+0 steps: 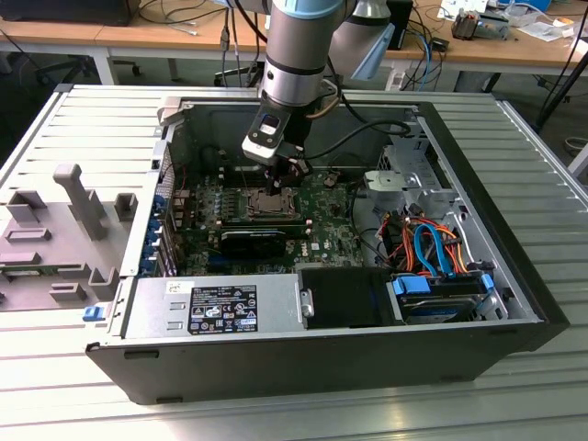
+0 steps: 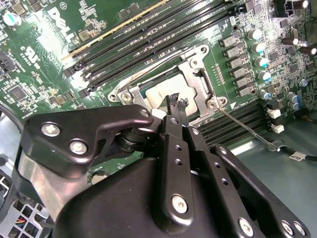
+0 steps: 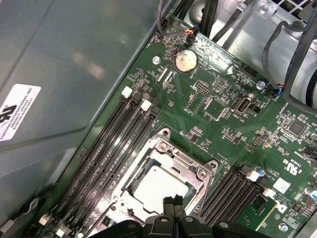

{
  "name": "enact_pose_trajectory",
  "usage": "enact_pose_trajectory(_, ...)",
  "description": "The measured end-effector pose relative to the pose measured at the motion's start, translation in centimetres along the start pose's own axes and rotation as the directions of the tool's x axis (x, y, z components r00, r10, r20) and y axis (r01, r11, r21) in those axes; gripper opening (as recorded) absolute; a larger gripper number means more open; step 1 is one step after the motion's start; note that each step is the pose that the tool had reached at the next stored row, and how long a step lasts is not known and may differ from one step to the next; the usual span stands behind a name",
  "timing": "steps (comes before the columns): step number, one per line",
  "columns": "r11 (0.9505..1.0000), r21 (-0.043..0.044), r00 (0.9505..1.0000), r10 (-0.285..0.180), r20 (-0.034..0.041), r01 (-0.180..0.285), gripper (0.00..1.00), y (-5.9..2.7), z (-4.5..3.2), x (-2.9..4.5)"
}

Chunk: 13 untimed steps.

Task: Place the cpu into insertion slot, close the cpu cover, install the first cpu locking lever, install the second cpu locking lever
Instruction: 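Install the first cpu locking lever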

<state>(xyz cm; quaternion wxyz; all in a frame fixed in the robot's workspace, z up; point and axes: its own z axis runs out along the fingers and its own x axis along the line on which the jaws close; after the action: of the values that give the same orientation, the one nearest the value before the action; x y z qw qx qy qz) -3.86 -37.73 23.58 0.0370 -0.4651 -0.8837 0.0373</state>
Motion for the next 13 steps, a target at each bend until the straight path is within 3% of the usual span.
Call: enact_pose_trajectory(13,0.9999,0.0004,0.9999,-0.012,0.0013,0.012,0.11,0.00,0.00,0.00)
